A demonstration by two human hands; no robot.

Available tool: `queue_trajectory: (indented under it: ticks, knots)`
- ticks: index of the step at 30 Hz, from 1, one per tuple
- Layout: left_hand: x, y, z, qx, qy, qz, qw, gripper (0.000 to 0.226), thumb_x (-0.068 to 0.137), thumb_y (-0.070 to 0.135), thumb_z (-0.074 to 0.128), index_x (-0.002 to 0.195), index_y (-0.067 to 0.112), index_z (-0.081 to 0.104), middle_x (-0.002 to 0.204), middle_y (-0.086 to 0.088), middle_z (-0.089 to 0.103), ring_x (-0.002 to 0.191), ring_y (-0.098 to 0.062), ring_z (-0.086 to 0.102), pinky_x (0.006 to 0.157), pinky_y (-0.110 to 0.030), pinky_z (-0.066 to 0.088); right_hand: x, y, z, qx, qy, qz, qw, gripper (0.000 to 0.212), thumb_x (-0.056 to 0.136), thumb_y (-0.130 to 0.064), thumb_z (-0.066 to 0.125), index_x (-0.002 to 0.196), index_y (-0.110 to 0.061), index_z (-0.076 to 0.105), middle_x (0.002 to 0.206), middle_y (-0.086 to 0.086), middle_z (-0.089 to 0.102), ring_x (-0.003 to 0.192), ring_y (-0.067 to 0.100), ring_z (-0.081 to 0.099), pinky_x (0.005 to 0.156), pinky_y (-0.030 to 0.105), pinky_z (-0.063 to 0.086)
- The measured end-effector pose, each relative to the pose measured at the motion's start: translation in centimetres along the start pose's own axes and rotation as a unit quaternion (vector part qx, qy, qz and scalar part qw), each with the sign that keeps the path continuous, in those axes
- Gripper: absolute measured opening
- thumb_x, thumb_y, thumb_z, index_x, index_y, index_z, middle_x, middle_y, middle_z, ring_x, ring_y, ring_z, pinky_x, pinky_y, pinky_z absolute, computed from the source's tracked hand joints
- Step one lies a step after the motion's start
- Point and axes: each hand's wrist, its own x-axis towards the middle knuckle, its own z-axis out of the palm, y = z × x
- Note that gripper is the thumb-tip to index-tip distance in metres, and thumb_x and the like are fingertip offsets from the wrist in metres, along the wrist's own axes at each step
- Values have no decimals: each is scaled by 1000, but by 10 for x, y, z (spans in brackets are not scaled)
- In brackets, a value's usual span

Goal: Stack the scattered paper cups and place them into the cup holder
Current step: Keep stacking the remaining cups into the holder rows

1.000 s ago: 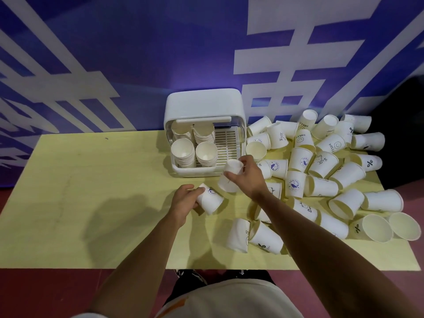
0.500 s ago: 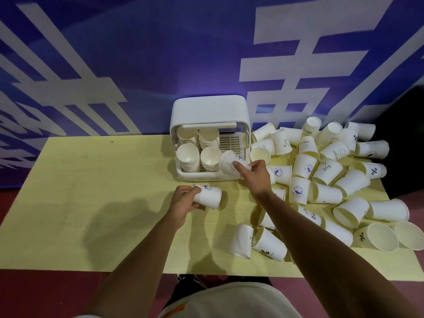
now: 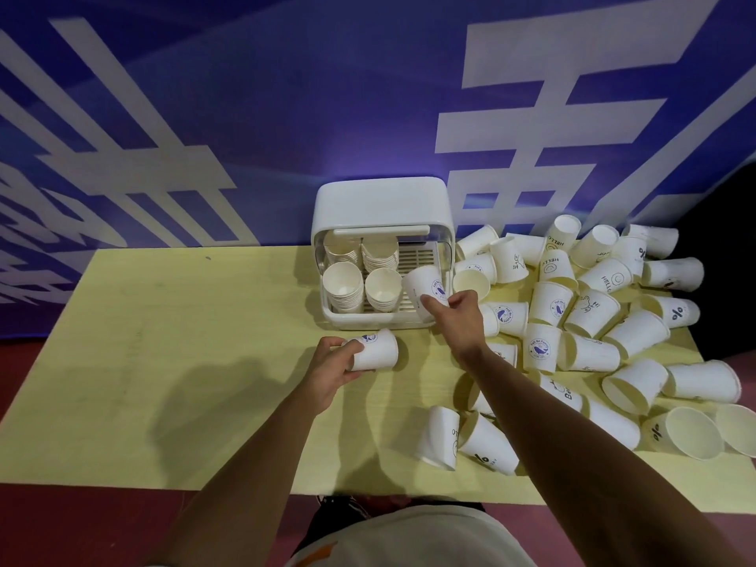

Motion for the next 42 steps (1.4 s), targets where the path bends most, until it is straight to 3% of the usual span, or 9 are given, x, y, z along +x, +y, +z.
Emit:
queue_trajectory:
  ticks: [6, 13, 17, 22, 27, 31, 34, 37, 42]
  knots:
    - [6, -5, -4, -7, -18, -14, 1000, 29, 87, 18, 71, 101, 9, 48, 119, -9, 51, 115, -30, 61, 85, -40, 58, -4, -7, 5, 20, -38, -47, 998, 60, 80, -25, 79, 128, -19, 43, 112, -2, 63, 94, 10, 64, 81, 32, 57]
    - [9, -2, -12, 6, -55, -37, 998, 41, 79, 35, 78, 95, 11, 49, 94, -6, 56, 91, -23, 61, 70, -30, 56, -5, -23, 22, -22, -54, -151, 987, 61, 75, -28, 81, 128, -25, 52, 116, -9, 64, 103, 8, 61, 87, 30, 54]
    - [12, 0, -17, 29, -35, -4, 999, 29, 84, 26, 75, 91, 10, 52, 95, -10, 55, 87, -20, 60, 72, -31, 54, 3, -28, 35, -53, -53, -174, 982, 64, 74, -32, 82, 129, -31, 51, 116, -15, 62, 105, 9, 60, 89, 33, 53]
    - [9, 1, -30, 10, -36, -1, 999, 29, 87, 15, 73, 100, 9, 49, 72, -11, 57, 79, -21, 58, 72, -30, 54, 10, -30, 52, -71, -20, -178, 981, 64, 72, -26, 83, 128, -26, 52, 113, -8, 65, 105, 15, 60, 92, 39, 53]
    - [15, -4, -40, 2, -29, -14, 999, 35, 84, 18, 76, 106, 6, 52, 88, -14, 63, 83, -23, 62, 76, -31, 57, 13, -29, 65, -84, -14, -171, 982, 70, 72, -22, 85, 133, -21, 51, 121, -1, 65, 114, 20, 59, 94, 35, 49]
    - [20, -8, -42, 7, -19, -16, 1000, 35, 82, 22, 78, 104, 6, 56, 113, -17, 66, 98, -28, 69, 76, -30, 58, 15, -28, 67, -105, -22, -162, 981, 77, 71, -25, 87, 137, -18, 47, 131, 1, 60, 121, 19, 54, 96, 32, 45]
    - [20, -8, -40, 19, -20, -18, 999, 34, 83, 23, 78, 104, 6, 57, 115, -18, 67, 92, -26, 69, 74, -29, 57, 12, -24, 65, -114, -21, -153, 981, 80, 72, -27, 86, 140, -17, 45, 137, 3, 56, 124, 21, 52, 102, 36, 44]
    - [21, -10, -38, 29, -23, -17, 999, 34, 83, 23, 78, 104, 5, 58, 115, -19, 66, 90, -23, 68, 74, -28, 56, 8, -18, 59, -119, -9, -149, 982, 70, 78, -28, 80, 138, -14, 48, 135, 4, 58, 122, 21, 55, 103, 40, 47]
    - [20, -9, -31, 43, -41, -21, 998, 31, 84, 21, 78, 102, 6, 58, 108, -18, 66, 89, -25, 68, 78, -31, 57, 4, -5, 45, -108, -9, -88, 990, 45, 86, -36, 70, 124, -18, 56, 111, -2, 67, 104, 17, 64, 94, 38, 53]
